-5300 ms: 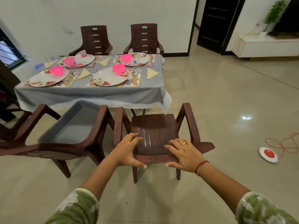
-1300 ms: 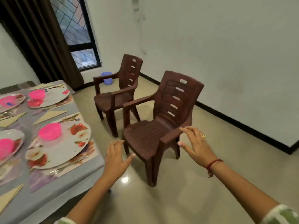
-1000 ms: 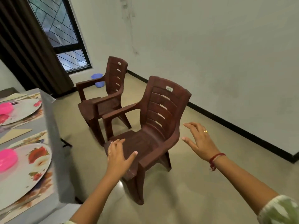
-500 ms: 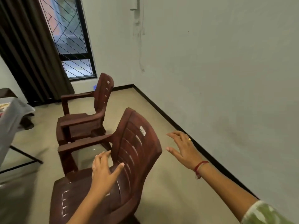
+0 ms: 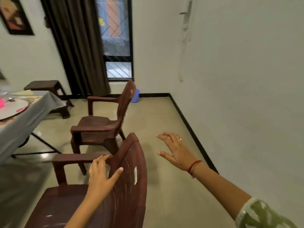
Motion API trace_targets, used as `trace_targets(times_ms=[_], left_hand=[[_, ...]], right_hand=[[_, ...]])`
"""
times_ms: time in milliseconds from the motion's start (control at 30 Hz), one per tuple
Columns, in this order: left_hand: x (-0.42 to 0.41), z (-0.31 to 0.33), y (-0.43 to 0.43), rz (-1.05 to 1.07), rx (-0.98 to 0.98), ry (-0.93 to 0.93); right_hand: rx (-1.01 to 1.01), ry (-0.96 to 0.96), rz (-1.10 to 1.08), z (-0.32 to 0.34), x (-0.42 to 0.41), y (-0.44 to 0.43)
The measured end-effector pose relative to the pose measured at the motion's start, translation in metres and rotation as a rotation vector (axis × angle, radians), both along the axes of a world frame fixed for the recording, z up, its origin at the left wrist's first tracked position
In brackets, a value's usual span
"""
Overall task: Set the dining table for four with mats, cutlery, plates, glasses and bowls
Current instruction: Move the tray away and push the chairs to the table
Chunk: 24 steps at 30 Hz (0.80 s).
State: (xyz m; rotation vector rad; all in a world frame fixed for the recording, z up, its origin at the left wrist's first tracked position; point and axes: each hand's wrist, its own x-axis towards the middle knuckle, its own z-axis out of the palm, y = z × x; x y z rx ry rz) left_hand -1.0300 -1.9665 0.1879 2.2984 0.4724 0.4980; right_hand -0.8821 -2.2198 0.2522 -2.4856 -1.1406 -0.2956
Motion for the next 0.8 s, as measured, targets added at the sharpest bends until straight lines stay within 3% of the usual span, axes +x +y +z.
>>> trace_targets(times_ms=[267,467,700,800], left_hand=[[-0.001,-0.003,-0.011,0.371,0.043,0.049],[-0.005,-0.006,-0.058,0.712,0.03,0.132],[0.002,0.004,-0.135,0.989,0.068,0.16],[0.005,0.002,-0.169,1.062,0.12,0.266]], right_hand=[[0.125,0.059,0.43,-0.02,0.09,0.087],[0.054,0.041,0.867,-0.031,0.13,0.125],[0.019,0.106,1.124,-0.05,0.15,0.154],[-0.085,0.041,1.312,-0.053,0.144,0.157]])
